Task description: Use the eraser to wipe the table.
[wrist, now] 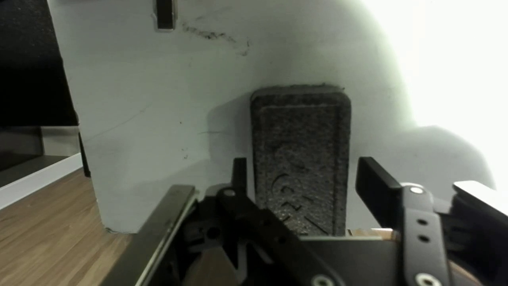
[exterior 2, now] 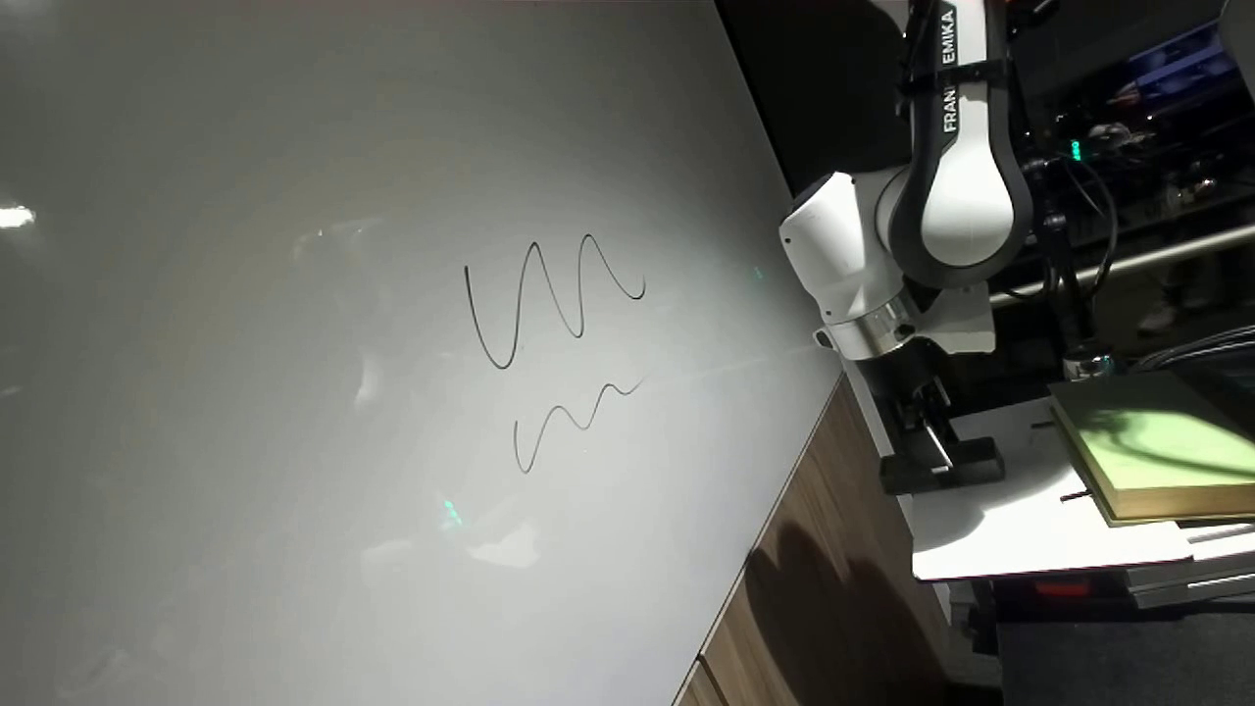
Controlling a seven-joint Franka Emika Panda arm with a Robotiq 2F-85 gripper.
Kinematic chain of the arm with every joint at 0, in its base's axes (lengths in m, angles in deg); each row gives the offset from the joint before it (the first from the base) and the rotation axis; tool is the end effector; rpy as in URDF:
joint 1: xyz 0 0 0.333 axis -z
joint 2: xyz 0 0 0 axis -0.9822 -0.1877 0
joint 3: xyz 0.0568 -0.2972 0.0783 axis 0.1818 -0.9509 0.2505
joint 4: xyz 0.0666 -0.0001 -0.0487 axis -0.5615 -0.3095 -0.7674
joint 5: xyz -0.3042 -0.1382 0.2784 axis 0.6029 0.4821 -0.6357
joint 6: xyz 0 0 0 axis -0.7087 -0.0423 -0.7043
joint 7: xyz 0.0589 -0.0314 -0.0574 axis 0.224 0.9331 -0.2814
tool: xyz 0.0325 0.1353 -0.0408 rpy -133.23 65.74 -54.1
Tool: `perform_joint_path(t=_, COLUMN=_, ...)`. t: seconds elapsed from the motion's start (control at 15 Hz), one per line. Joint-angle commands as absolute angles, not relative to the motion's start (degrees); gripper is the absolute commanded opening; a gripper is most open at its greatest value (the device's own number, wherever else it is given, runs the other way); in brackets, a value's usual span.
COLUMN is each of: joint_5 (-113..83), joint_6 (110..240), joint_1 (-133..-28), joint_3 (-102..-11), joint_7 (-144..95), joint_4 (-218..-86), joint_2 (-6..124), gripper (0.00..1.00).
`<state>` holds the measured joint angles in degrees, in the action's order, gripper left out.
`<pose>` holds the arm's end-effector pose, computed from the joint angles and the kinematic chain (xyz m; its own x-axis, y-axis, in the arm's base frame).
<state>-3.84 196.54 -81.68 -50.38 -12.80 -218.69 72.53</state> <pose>0.3782 0.0361 0.1061 0.9961 0.0220 -0.0852 0.0306 -0.9945 0.1004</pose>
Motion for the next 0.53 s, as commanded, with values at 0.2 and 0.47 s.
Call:
perform_joint_path(t=0.2, joint_5=-3.10, joint_6=194.46, joint_1=-83.18, joint_3=-50.09, joint_7=-12.04, joint_4=-218.28, joint_2=75.22, gripper=0.29)
perform_joint_path(t=0.47, joint_5=-1.23, joint_6=192.01, joint_1=-84.09, joint_3=-48.99, joint_7=-10.07, joint_4=-217.98, joint_2=79.45, gripper=0.29)
